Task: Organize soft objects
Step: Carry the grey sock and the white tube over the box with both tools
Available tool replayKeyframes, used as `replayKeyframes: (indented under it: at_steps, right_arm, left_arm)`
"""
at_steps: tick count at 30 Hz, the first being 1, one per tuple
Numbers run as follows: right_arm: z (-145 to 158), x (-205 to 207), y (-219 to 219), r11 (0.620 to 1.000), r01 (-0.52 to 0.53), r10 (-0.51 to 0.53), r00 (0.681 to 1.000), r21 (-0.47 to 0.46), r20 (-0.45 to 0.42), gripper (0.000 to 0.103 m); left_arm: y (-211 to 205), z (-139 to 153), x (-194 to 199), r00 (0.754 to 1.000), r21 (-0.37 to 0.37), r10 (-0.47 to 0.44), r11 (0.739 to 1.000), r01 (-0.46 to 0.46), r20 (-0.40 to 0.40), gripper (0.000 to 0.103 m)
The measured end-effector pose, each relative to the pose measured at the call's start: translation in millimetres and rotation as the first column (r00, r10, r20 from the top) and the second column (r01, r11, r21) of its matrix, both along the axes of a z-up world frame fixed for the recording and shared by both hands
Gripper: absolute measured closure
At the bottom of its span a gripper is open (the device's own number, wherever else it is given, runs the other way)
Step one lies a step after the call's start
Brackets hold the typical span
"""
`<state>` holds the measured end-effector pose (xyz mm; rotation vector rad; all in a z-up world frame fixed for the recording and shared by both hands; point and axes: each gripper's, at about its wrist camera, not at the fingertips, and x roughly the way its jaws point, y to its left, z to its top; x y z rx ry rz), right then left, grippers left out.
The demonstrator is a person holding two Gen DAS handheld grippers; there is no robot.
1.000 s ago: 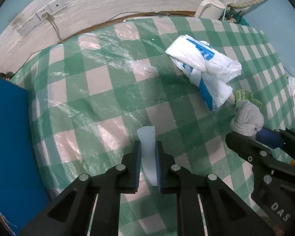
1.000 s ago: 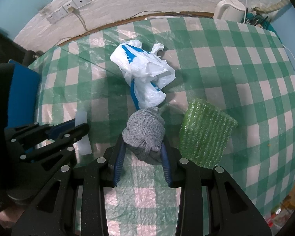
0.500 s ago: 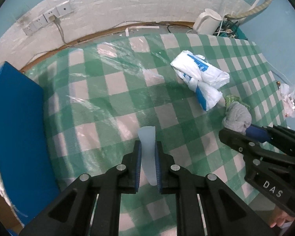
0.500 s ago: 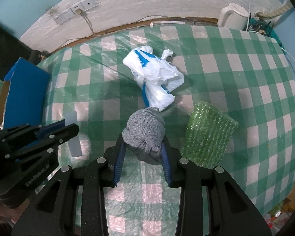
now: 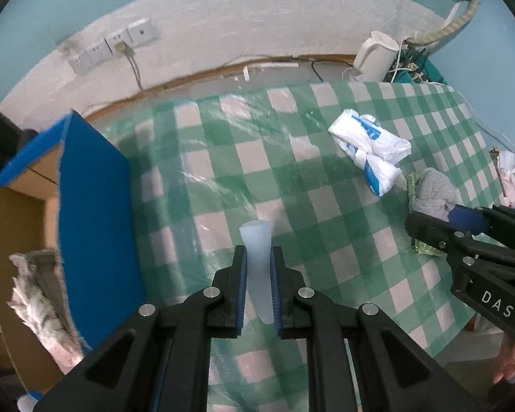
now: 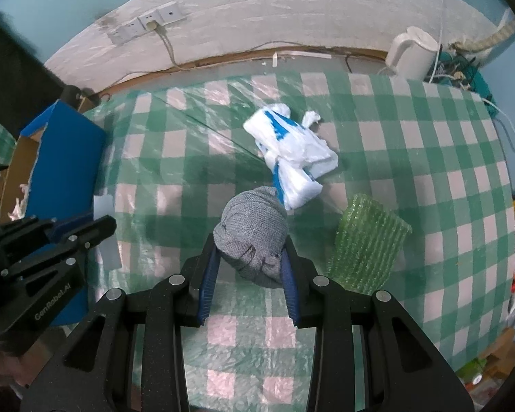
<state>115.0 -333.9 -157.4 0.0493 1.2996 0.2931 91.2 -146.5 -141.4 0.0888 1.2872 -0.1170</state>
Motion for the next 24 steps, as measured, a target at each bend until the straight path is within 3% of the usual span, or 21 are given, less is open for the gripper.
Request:
replayKeyframes:
  at_steps: [12, 24]
  right_arm:
    - [35, -9, 28, 0.998, -0.067, 0.067, 0.996, 0.005, 0.059, 0.07]
    - [61, -17, 52, 0.993, -0.116, 0.114, 0.986, 0.008, 0.12, 0.07]
  left_arm:
    - [14, 37, -16, 0.998, -0.004, -0.009, 1.0, 0.009, 0.061, 0.09]
    - [43, 56, -29, 0.995, -0.002, 0.027, 1.0, -0.027, 0.094, 0.09]
